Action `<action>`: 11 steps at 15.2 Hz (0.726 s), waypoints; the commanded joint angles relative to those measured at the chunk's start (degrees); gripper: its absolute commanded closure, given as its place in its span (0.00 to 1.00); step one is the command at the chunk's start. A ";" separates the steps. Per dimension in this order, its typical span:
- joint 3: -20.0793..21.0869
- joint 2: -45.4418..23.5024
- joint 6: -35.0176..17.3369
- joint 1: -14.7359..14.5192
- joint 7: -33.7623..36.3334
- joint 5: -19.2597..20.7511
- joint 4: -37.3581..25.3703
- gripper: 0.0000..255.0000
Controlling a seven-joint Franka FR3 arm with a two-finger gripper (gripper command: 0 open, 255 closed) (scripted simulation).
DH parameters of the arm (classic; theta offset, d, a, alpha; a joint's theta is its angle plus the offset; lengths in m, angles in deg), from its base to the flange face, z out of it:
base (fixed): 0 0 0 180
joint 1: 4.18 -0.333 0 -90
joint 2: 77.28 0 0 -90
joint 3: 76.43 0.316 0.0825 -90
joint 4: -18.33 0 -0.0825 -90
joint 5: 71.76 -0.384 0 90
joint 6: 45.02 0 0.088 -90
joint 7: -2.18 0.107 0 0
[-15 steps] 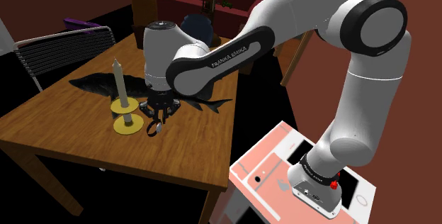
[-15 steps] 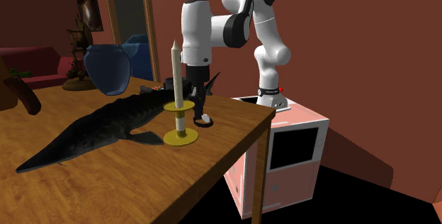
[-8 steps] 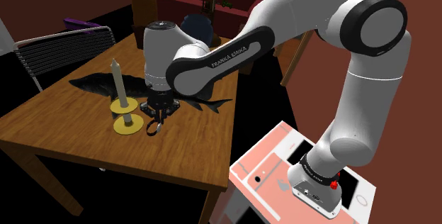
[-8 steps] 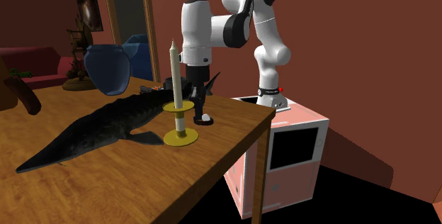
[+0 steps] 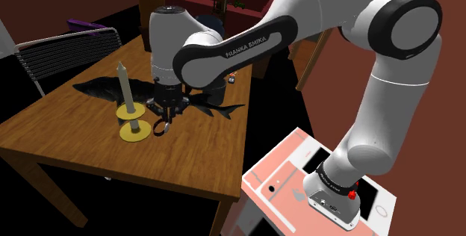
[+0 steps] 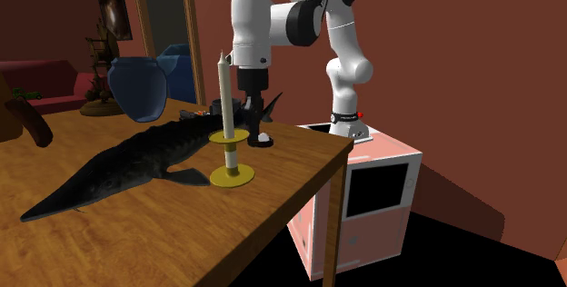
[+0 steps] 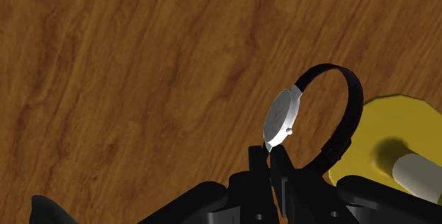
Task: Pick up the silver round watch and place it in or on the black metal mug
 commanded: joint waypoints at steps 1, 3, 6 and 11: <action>0.27 0.91 1.40 0.23 -0.41 -0.68 -0.62 1.00; 0.46 1.59 2.72 0.39 -0.73 -1.20 -1.38 1.00; 0.71 2.53 4.74 0.58 -1.18 -1.92 -2.63 1.00; 1.04 3.87 8.19 0.82 -1.81 -2.93 -4.99 1.00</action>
